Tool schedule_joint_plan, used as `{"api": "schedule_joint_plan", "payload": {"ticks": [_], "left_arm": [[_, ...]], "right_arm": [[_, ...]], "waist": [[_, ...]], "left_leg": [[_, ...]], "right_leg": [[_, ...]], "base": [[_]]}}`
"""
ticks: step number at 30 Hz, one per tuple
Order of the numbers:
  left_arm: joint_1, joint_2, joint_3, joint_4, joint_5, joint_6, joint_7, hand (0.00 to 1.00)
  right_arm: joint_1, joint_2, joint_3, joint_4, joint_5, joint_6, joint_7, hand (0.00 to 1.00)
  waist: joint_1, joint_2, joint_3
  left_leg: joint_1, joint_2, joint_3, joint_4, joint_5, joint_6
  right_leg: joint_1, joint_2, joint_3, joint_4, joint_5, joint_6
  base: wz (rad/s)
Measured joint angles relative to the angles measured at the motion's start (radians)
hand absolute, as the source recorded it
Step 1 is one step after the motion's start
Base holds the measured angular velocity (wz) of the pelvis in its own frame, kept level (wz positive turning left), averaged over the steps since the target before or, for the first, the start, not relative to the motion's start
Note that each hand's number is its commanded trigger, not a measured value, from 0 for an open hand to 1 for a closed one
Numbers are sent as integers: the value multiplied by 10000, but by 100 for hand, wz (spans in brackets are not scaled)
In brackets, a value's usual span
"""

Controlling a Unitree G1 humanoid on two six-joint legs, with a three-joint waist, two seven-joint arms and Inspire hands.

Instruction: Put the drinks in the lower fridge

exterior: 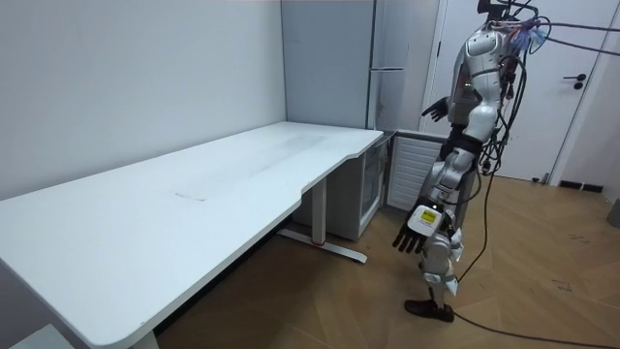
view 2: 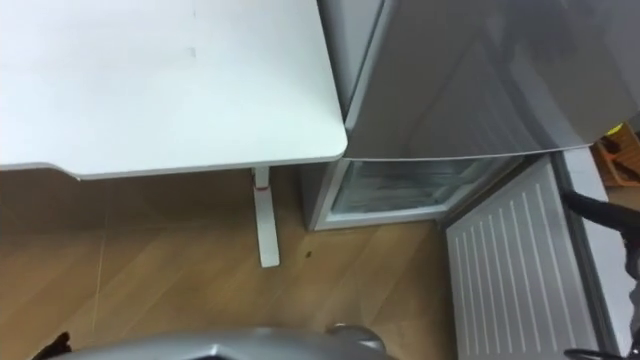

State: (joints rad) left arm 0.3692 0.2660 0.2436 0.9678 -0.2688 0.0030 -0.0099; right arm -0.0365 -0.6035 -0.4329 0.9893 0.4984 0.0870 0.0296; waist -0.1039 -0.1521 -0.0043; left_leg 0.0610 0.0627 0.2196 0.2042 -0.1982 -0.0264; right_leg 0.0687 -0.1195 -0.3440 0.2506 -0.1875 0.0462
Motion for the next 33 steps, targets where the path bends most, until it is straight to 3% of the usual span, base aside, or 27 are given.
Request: {"api": "schedule_joint_plan", "payload": {"ticks": [5,12,16,20,28,33], "left_arm": [[234,-52,620,-75,93,124,163,0],[216,-44,784,-68,887,119,355,0],[190,-13,798,-66,901,112,151,0],[155,131,915,-50,1254,114,-3,0],[154,229,1096,-12,1542,126,-11,0],[168,247,1107,-42,1540,153,-80,0]], "right_arm": [[572,-23,-600,629,141,19,-390,0],[820,-141,-707,1849,391,13,-578,0],[810,-222,-707,2221,787,10,-602,0],[763,-258,-707,2750,798,10,-616,0],[764,-613,-705,2934,720,11,-748,0],[752,-712,-702,2933,765,12,-796,0]], "waist": [[-2,-39,-27],[-14,-79,-32],[-7,29,19],[-17,198,-13],[-1,524,67],[-14,474,53]], "left_leg": [[12,-1,33,-11,-3,-8],[25,29,44,-69,-11,-26],[33,111,168,-65,-67,-83],[39,183,151,-73,-98,-136],[62,176,164,-92,-97,-136],[19,164,200,-96,-97,-136]], "right_leg": [[14,80,130,-289,3,12],[32,151,205,-303,42,7],[5,231,373,-321,65,-25],[-4,323,450,-341,84,-56],[-57,355,663,-336,83,-62],[-190,360,761,-433,19,-88]], "base": [[-1],[-3],[-9],[-4],[-4],[-2]]}}
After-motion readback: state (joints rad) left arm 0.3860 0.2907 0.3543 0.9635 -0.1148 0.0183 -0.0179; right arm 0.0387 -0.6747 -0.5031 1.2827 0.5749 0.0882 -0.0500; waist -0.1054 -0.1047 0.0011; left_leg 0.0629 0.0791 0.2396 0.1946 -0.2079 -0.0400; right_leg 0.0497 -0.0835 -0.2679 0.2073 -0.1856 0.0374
